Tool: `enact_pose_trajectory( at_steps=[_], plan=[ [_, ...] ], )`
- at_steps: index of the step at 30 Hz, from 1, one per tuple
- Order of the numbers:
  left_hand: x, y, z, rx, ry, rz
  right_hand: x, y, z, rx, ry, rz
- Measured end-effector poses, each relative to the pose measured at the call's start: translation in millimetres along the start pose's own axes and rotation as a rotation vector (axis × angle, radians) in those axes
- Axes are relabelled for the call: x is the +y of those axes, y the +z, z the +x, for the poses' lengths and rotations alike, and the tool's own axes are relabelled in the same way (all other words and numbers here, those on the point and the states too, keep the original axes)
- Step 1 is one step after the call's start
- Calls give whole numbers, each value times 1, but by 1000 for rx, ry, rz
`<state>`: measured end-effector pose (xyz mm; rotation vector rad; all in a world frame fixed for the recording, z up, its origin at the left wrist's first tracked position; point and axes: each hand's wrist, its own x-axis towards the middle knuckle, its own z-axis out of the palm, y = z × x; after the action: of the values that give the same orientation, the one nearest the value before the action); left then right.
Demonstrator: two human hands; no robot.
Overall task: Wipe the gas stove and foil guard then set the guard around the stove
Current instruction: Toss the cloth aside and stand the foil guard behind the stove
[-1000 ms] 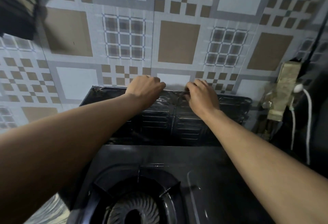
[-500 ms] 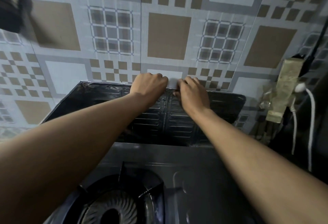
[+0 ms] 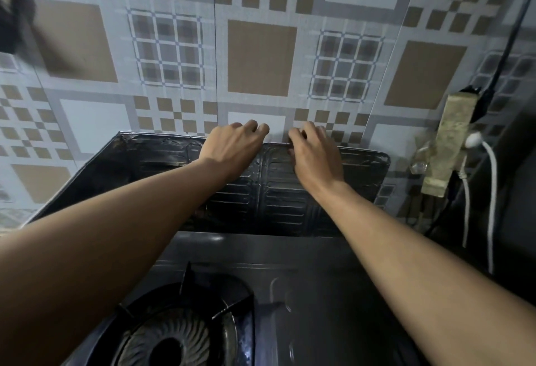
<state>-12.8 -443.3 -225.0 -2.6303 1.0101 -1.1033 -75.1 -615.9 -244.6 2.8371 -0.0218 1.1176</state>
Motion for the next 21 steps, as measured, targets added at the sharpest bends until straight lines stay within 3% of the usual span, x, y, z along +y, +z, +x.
enact_pose_trajectory(
  at_steps=[10,21],
  plan=[
    [36,-13,17,4,67,-38,45,-15,-21,-37,146,-43],
    [59,-2,31,-59,-3,29,62,-12,-23,-66,111,-56]
  ],
)
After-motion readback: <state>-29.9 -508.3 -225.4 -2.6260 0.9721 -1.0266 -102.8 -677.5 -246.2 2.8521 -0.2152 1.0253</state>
